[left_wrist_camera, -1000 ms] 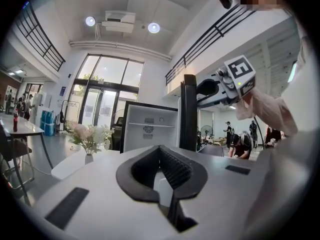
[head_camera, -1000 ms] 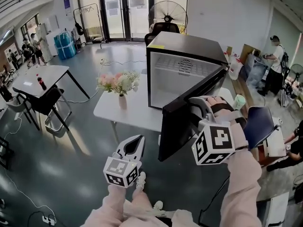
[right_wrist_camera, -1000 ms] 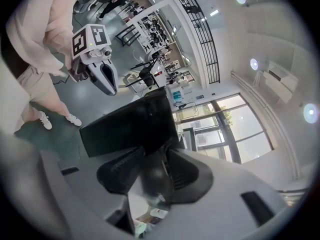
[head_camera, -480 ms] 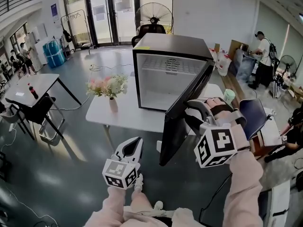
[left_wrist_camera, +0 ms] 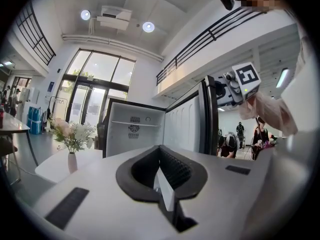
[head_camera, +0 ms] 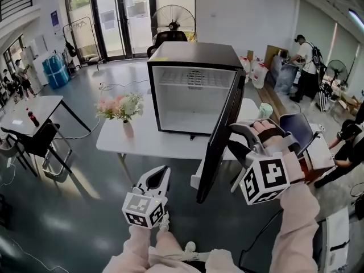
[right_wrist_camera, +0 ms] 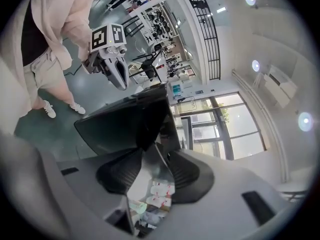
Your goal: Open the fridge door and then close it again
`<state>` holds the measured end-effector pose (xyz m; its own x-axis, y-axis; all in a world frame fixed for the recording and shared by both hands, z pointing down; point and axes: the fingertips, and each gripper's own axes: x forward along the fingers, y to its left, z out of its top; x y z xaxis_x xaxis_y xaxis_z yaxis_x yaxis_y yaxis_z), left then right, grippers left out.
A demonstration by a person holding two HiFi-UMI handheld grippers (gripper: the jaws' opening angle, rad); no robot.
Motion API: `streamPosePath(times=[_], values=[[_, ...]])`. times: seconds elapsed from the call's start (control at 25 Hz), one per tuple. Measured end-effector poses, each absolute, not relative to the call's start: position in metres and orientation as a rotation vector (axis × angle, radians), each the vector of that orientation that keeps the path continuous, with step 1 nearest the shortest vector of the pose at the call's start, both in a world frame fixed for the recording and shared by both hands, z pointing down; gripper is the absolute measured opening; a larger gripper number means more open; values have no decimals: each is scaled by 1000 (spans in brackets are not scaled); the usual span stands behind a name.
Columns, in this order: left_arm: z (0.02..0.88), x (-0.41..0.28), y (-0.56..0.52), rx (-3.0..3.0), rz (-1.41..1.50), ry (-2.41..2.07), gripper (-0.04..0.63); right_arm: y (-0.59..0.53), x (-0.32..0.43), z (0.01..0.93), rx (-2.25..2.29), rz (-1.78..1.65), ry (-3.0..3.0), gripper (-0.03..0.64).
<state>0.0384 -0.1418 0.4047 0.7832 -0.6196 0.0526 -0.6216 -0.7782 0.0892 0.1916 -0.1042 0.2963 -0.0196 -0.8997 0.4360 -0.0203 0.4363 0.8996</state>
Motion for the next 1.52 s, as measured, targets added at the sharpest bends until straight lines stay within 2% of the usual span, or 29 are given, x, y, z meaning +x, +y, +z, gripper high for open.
streamPosePath(times=[1.52], values=[[421,103,-133,2919,97,-810,11,-49,277,298,862,-822,-1394,161]])
